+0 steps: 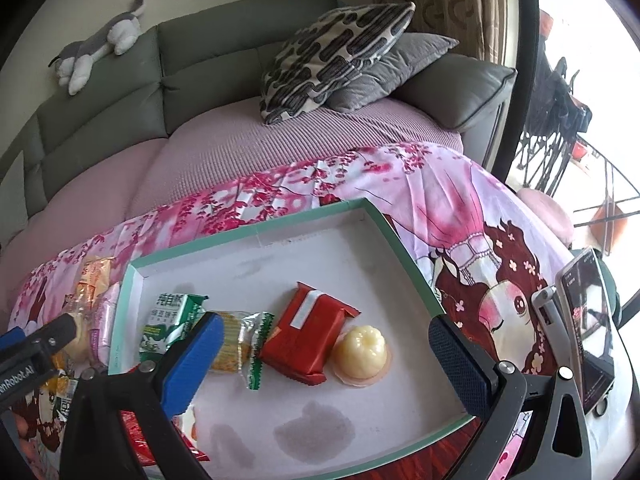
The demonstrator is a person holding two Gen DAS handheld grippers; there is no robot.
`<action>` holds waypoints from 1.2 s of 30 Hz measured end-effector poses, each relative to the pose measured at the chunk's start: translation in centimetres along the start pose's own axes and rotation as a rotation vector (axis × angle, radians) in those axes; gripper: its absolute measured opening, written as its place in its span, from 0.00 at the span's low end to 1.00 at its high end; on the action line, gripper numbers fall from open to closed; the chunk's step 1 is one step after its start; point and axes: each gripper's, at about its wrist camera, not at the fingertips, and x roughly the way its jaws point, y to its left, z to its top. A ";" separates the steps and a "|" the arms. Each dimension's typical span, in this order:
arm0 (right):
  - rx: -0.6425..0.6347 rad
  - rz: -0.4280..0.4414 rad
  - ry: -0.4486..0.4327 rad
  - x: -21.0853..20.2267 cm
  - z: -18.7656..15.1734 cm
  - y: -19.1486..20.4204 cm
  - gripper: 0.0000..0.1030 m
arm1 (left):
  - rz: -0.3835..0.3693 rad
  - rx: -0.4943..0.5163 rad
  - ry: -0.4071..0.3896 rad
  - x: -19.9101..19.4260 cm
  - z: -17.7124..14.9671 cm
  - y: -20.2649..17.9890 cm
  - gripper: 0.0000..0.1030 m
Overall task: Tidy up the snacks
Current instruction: 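Withdraw both open tools from the tray toward the snack pile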
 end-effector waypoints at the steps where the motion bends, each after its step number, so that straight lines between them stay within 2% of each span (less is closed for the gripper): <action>1: -0.008 0.002 -0.005 -0.2 0.0 0.3 1.00 | 0.002 -0.008 -0.004 -0.2 0.0 0.6 0.99; 10: -0.076 0.040 -0.039 -1.5 -0.2 4.2 1.00 | 0.081 -0.067 -0.019 -1.6 -0.3 5.9 0.99; 19: -0.171 0.152 -0.059 -3.3 -1.5 10.4 1.00 | 0.154 -0.160 0.001 -2.1 -1.7 11.3 0.99; 24: -0.227 0.217 -0.063 -4.2 -2.3 14.1 1.00 | 0.223 -0.199 0.011 -2.3 -2.6 14.1 0.99; 36: -0.322 0.377 -0.035 -5.6 -5.1 20.9 1.00 | 0.264 -0.317 0.023 -2.8 -4.5 19.2 0.99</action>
